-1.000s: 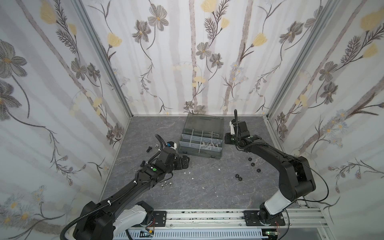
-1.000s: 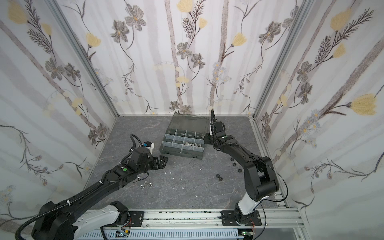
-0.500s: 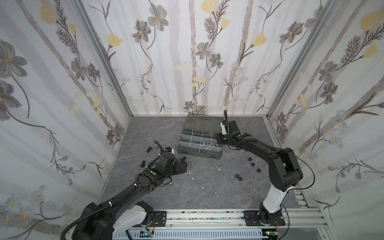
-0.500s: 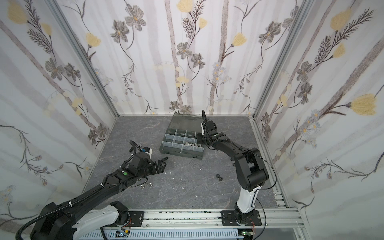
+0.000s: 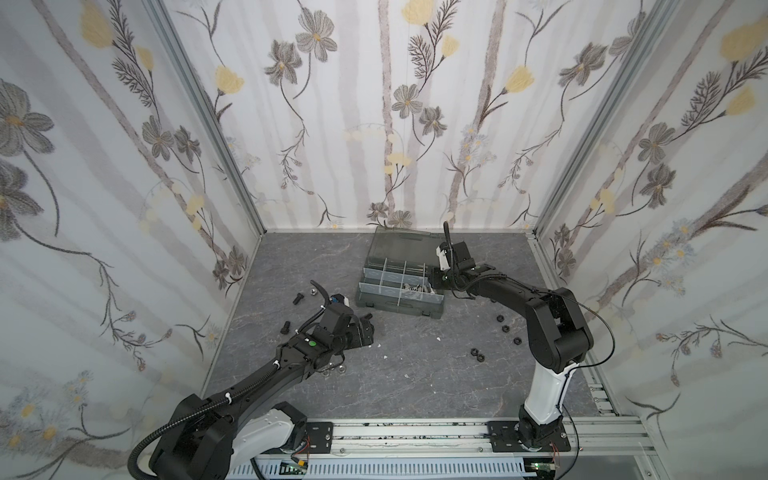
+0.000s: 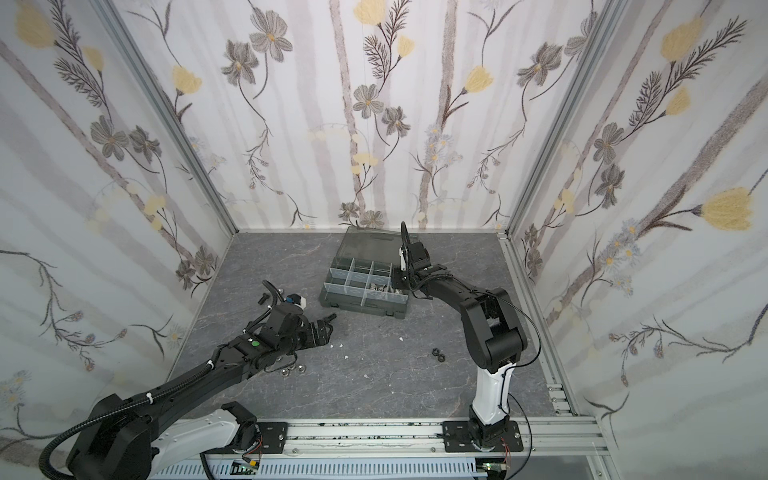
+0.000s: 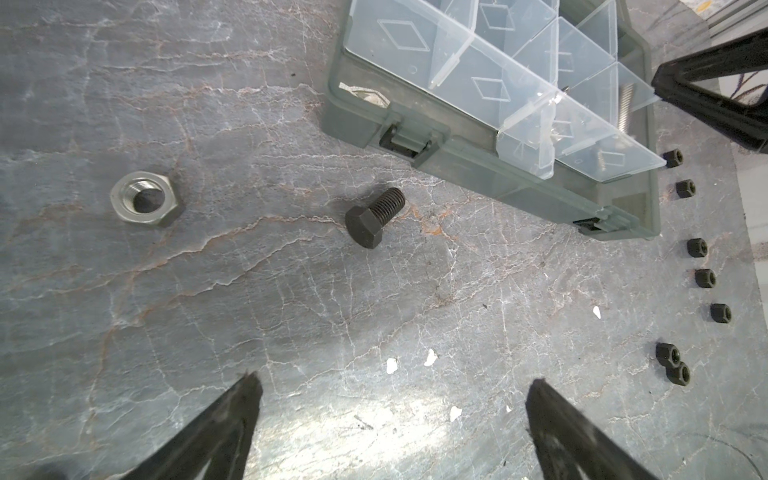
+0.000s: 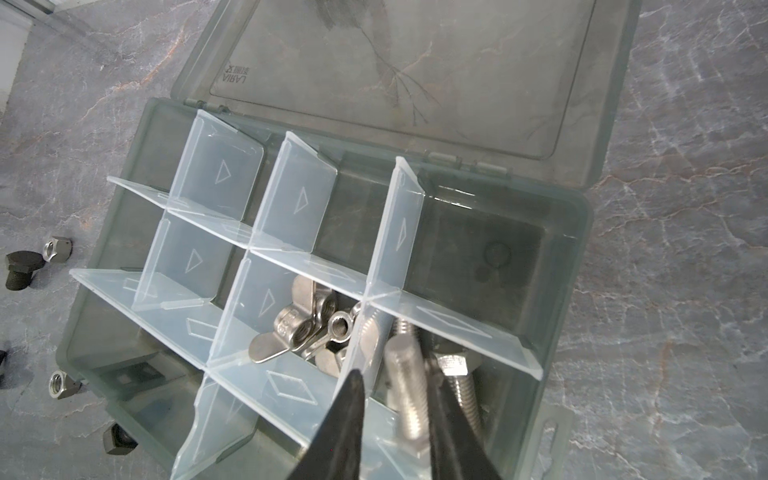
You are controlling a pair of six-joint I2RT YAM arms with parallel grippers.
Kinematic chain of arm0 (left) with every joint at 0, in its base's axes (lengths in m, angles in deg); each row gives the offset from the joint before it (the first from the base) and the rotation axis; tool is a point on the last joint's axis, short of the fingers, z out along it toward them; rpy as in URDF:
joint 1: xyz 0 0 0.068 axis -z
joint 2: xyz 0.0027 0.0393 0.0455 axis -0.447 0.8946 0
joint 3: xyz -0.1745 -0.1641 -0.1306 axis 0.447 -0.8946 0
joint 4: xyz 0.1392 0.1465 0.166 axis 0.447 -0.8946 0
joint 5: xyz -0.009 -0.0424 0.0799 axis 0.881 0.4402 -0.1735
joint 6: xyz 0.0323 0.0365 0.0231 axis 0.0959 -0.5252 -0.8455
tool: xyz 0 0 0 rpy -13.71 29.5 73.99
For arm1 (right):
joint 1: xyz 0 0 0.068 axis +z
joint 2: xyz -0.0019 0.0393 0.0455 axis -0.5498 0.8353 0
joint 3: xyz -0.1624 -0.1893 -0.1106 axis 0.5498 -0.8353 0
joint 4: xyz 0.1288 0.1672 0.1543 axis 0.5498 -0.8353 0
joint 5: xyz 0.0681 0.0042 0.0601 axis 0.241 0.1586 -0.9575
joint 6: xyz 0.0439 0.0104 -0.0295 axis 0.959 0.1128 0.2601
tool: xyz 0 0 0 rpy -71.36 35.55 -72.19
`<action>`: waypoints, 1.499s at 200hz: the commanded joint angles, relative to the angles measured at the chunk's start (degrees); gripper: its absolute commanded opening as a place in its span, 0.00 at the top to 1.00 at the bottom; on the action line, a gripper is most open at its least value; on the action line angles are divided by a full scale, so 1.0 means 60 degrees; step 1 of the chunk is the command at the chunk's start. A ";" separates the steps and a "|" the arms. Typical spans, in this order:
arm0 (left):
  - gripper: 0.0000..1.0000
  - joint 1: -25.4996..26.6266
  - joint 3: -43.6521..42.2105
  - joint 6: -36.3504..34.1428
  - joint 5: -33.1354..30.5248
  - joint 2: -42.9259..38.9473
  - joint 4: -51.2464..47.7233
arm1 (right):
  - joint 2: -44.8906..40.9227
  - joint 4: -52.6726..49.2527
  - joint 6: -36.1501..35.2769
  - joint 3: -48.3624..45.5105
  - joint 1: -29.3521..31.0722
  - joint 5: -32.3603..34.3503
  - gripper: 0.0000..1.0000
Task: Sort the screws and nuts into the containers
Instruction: 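Carry the silver bolt into the bolt compartment and open the right gripper, then lower the left gripper onto a black hex bolt beside the box and close it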
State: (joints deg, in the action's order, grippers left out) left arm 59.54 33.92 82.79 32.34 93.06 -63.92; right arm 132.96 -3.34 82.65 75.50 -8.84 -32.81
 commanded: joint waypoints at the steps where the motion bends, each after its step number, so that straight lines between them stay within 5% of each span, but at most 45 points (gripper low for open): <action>1: 0.02 0.0007 0.0214 -0.0016 -0.0160 0.0204 0.0083 | -0.0078 0.0362 -0.0001 0.0016 -0.0035 -0.0123 0.66; 115: 0.24 0.0004 0.1934 -0.1259 -0.0749 0.2919 -0.0443 | -0.2613 0.2547 0.0190 -0.2823 -0.0173 -0.0736 0.62; 300: 0.30 0.0329 0.3989 -0.2121 -0.1908 0.6135 -0.0578 | -0.4367 0.4189 0.0260 -0.4561 -0.0158 -0.0965 0.63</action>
State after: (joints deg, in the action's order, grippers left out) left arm 60.61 56.26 70.79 22.00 128.54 -67.11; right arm 107.46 19.30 84.38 48.57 -9.74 -40.09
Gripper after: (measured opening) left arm 0.714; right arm 0.372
